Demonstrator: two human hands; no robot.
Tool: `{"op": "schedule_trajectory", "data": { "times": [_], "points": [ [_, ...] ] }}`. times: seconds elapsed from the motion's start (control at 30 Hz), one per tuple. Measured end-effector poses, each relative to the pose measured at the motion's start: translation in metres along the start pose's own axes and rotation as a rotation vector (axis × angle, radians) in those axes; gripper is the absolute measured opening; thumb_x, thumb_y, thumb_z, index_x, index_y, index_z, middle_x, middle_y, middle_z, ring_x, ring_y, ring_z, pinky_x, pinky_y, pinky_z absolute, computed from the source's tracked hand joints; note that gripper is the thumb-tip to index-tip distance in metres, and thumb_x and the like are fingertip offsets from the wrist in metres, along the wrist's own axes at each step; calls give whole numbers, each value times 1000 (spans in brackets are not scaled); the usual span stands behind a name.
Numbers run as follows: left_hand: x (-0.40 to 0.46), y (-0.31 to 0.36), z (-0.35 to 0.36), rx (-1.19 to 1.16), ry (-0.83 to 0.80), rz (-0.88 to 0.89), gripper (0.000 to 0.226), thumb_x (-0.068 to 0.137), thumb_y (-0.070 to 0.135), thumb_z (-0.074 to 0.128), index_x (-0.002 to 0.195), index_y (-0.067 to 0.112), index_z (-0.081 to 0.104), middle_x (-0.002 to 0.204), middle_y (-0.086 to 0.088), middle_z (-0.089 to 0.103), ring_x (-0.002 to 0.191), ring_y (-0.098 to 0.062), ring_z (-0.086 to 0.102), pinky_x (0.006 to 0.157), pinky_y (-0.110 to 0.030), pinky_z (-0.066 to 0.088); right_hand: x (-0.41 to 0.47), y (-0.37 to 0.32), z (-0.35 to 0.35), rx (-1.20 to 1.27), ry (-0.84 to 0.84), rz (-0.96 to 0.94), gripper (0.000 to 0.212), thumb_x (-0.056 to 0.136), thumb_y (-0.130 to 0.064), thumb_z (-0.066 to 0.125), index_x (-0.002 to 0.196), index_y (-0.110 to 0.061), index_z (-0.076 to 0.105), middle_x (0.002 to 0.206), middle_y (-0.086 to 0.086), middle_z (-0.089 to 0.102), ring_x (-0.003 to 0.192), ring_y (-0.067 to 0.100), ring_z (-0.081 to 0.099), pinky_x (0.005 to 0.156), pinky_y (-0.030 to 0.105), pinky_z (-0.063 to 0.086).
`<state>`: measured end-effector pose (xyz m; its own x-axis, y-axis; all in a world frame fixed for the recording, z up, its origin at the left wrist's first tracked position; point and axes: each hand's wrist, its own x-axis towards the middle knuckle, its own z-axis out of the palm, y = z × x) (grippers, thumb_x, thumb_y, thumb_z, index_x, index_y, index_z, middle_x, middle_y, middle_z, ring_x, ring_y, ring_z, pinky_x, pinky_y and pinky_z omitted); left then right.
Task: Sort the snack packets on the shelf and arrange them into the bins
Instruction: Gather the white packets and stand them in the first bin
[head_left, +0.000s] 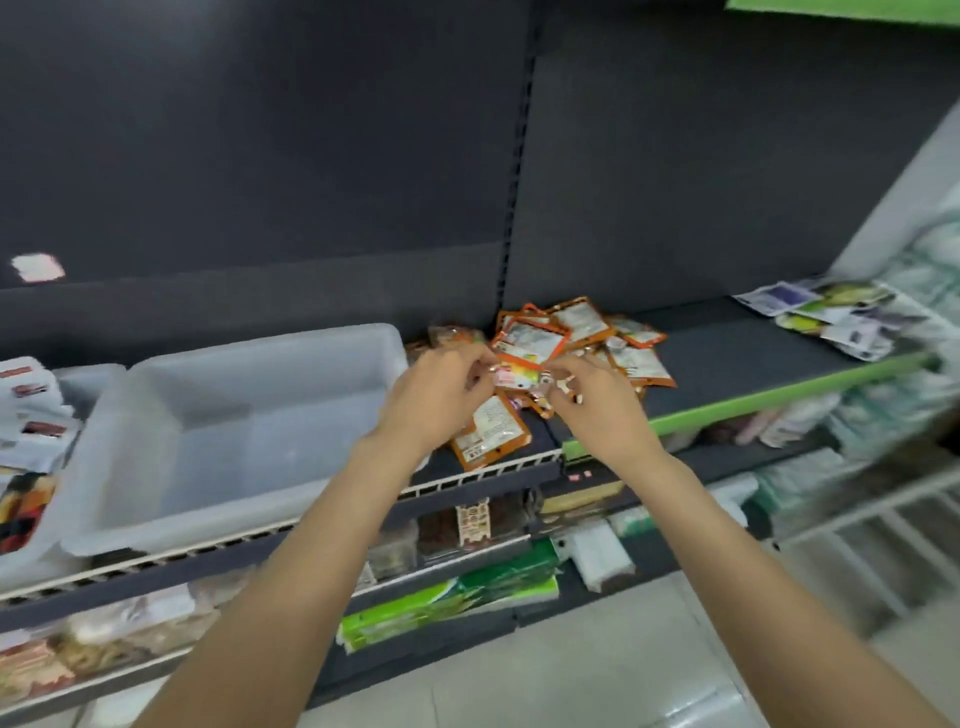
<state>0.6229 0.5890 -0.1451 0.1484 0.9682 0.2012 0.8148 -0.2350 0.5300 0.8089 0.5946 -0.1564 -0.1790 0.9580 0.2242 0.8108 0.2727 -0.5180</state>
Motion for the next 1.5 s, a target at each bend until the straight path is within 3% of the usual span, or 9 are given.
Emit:
{"op": "schedule_trajectory", "data": {
  "times": [0.1, 0.27, 0.57, 0.73, 1.13, 1.3, 1.43, 1.5],
  "points": [
    [30, 50, 45, -114, -84, 64, 20, 92, 27, 56, 110, 23, 64, 95, 5, 67, 89, -17, 63, 79, -40, 52, -9, 59, -38, 3, 28, 103, 30, 94, -24, 54, 123, -18, 58, 114, 4, 57, 104, 23, 55, 83, 34, 45],
    [85, 131, 112, -70, -158, 190, 26, 94, 27, 52, 119, 24, 59, 102, 5, 66, 94, -17, 61, 80, -37, 51, -17, 150, -92, 20, 104, 273, 32, 93, -24, 56, 123, -14, 59, 112, 7, 57, 106, 23, 57, 86, 31, 43],
    [209, 239, 229, -90, -305, 334, 22, 92, 29, 55, 112, 23, 63, 102, 2, 69, 96, -20, 63, 81, -40, 52, 14, 302, -164, -25, 165, 465, 31, 95, -24, 53, 125, -14, 56, 112, 8, 60, 109, 18, 55, 85, 18, 35],
    [278, 290, 275, -82, -377, 374, 22, 92, 31, 55, 112, 25, 62, 105, 4, 67, 96, -18, 62, 83, -36, 51, 50, 373, -208, -69, 205, 546, 32, 95, -23, 53, 126, -13, 55, 122, 8, 57, 111, 20, 56, 91, 30, 43],
    [392, 378, 367, -28, -373, 334, 23, 93, 28, 51, 114, 24, 61, 103, 6, 65, 94, -17, 60, 78, -31, 48, 117, 527, -273, -56, 268, 567, 30, 95, -20, 53, 124, -13, 57, 118, 9, 58, 101, 25, 58, 89, 35, 46],
    [439, 402, 420, 14, -369, 228, 28, 93, 26, 51, 119, 22, 59, 111, 4, 63, 97, -20, 61, 78, -32, 49, 152, 608, -298, -44, 179, 510, 29, 95, -19, 52, 124, -14, 58, 123, 8, 56, 98, 24, 61, 80, 29, 46],
    [460, 413, 467, 14, -365, 113, 25, 93, 26, 53, 117, 20, 59, 116, 0, 62, 101, -20, 59, 82, -36, 51, 178, 675, -310, -102, 71, 425, 26, 94, -15, 52, 118, -13, 62, 111, 10, 58, 104, 27, 55, 74, 24, 35],
    [469, 418, 484, 20, -339, 87, 25, 94, 25, 53, 117, 18, 59, 116, -1, 62, 101, -19, 58, 78, -33, 49, 192, 698, -313, -101, 33, 407, 28, 94, -15, 51, 121, -11, 59, 112, 11, 57, 106, 28, 54, 76, 26, 36]
  ]
}}
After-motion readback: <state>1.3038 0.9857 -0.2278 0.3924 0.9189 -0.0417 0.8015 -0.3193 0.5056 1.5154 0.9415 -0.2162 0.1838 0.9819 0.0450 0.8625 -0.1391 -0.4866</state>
